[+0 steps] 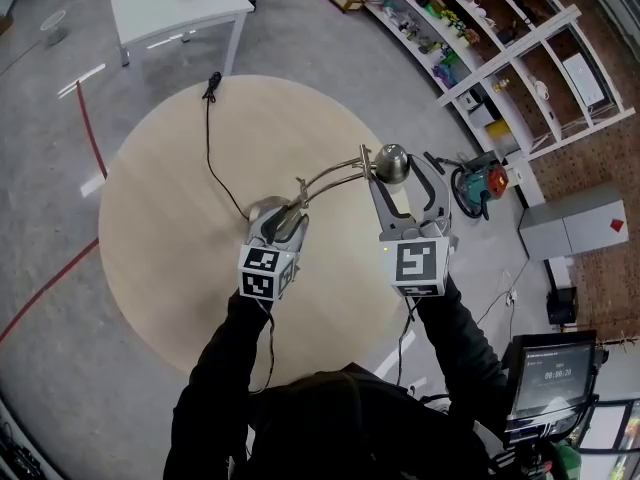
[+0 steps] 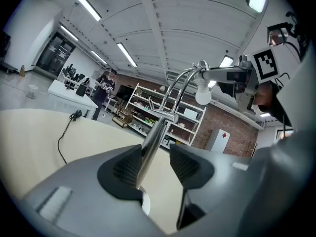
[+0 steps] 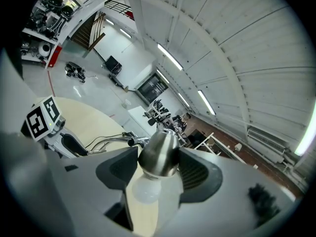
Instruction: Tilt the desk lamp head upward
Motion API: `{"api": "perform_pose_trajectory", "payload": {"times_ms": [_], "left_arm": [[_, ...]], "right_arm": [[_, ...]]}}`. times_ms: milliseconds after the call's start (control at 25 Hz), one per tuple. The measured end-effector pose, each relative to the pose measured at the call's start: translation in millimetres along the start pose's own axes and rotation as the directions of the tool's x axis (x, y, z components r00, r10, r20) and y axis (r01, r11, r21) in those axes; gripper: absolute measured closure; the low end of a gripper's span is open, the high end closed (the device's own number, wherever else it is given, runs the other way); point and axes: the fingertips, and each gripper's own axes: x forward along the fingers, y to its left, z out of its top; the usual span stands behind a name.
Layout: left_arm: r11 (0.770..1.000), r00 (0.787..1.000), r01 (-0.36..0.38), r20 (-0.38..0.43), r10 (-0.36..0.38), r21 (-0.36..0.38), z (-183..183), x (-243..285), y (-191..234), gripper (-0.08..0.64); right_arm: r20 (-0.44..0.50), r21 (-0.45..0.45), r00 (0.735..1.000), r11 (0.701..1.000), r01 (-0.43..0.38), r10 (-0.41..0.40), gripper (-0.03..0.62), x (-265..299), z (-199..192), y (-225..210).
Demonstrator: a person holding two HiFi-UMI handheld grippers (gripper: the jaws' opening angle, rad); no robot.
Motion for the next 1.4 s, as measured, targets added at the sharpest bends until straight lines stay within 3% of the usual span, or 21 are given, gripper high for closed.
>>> {"api": "perform_pose_trajectory", "payload": {"times_ms": [320,560,1400], "left_arm": [[0.999,0.999,0.033,0.022,-0.033,-0.032,-2.1,11.3,-10.1,0.376],[0.998,0.998,0.051,0.024,-0.05,-0.039,-2.3,16.7,-14.6,0.376],[0.995,0.997,0.076,0.032,-0.074,-0.066,-2.6,17.5,-17.4,0.379]], "right_arm": [[-0.021,-0.051,1.0,0.999,0.016,-0.017,0.318,-2.2,-3.0,-6.5],[-0.036,-0.155,0.998,0.987,0.04,-0.046,0.318,-1.8,6.9,-7.3],[0.032,-0.332,0.998,0.941,0.069,-0.062,0.318,2.8,42.2,7.9]]}}
